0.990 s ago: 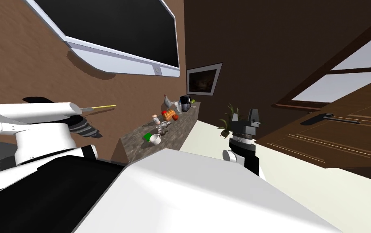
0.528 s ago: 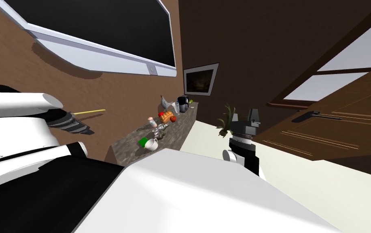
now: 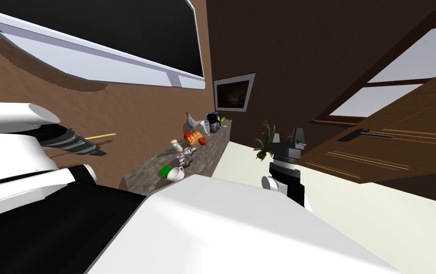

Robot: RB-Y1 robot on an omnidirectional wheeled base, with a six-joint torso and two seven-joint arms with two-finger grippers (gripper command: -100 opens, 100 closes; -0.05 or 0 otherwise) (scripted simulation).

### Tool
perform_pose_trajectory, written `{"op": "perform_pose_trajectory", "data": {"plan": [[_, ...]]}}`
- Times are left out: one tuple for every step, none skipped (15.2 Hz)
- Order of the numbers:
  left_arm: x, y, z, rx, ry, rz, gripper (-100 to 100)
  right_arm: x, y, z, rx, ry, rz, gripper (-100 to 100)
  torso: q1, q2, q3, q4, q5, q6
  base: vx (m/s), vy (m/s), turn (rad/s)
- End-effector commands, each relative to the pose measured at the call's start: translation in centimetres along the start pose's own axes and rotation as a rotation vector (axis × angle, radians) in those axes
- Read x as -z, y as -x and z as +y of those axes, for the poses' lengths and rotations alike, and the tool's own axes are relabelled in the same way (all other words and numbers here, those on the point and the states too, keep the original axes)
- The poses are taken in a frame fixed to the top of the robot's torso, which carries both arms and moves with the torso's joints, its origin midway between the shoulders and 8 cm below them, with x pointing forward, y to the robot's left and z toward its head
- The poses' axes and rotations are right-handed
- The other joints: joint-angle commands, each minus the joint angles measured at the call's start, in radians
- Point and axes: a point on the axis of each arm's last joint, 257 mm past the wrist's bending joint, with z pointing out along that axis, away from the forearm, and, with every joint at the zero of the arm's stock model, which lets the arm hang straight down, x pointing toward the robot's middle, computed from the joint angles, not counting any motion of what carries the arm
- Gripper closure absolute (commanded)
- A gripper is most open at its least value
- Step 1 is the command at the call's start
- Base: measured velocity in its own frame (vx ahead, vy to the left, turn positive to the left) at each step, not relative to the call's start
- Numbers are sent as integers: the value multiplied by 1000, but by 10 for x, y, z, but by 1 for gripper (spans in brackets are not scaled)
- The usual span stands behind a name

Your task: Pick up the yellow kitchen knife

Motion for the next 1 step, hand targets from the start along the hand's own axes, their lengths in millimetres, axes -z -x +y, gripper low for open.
{"op": "perform_pose_trajectory", "data": {"plan": [[0, 0, 0, 0, 0, 0, 100, 0, 0, 0, 0, 0, 0, 0, 0, 0, 0, 0, 0, 0, 0, 0, 0]]}}
